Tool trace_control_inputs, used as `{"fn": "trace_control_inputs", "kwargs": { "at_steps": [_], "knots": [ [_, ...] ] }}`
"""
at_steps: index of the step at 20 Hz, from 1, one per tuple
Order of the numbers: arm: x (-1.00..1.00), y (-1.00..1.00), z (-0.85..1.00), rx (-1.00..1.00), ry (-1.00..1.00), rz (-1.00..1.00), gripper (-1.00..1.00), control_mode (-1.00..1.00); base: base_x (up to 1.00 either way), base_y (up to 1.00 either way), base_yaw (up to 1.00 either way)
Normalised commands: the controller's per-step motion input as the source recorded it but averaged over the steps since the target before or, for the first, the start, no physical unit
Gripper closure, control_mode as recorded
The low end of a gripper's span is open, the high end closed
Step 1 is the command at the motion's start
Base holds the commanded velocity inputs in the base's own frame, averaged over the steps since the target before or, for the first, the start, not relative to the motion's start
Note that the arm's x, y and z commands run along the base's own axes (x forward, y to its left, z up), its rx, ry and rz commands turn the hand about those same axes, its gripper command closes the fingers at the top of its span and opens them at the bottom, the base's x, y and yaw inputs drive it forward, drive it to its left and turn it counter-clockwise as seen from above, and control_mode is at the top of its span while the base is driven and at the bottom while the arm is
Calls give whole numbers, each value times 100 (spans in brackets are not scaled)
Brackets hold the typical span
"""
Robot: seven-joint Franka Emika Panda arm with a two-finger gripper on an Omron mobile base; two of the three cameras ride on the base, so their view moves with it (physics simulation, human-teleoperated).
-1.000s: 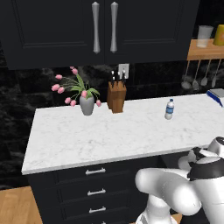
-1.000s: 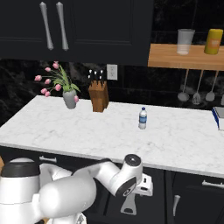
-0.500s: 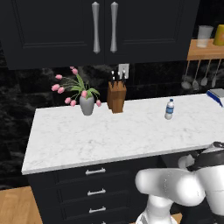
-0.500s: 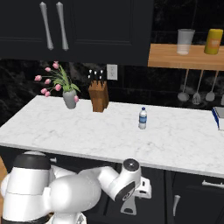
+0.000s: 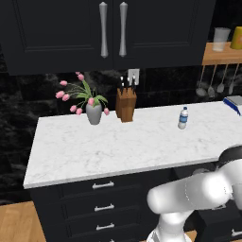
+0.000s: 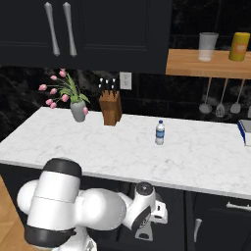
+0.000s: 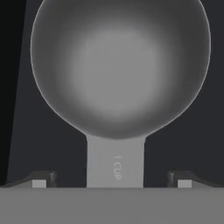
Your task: Pick the measuring cup from the drawer and place it on the counter.
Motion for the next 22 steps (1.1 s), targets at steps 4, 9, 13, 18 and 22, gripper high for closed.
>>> {"fn": "trace_control_inputs", "kwargs": {
  "at_steps": [4,9,13,18,22],
  "knots": [
    [11,0,-15,0,2,0,-100,-100,0,0,0],
    [3,-1,-20,4,1,0,-100,-100,0,0,0],
    [0,0,-21,4,0,0,-100,-100,0,0,0],
    [0,0,-11,1,0,0,100,-100,0,0,0],
    [0,-1,0,0,0,0,100,-100,0,0,0]
  ]
}}
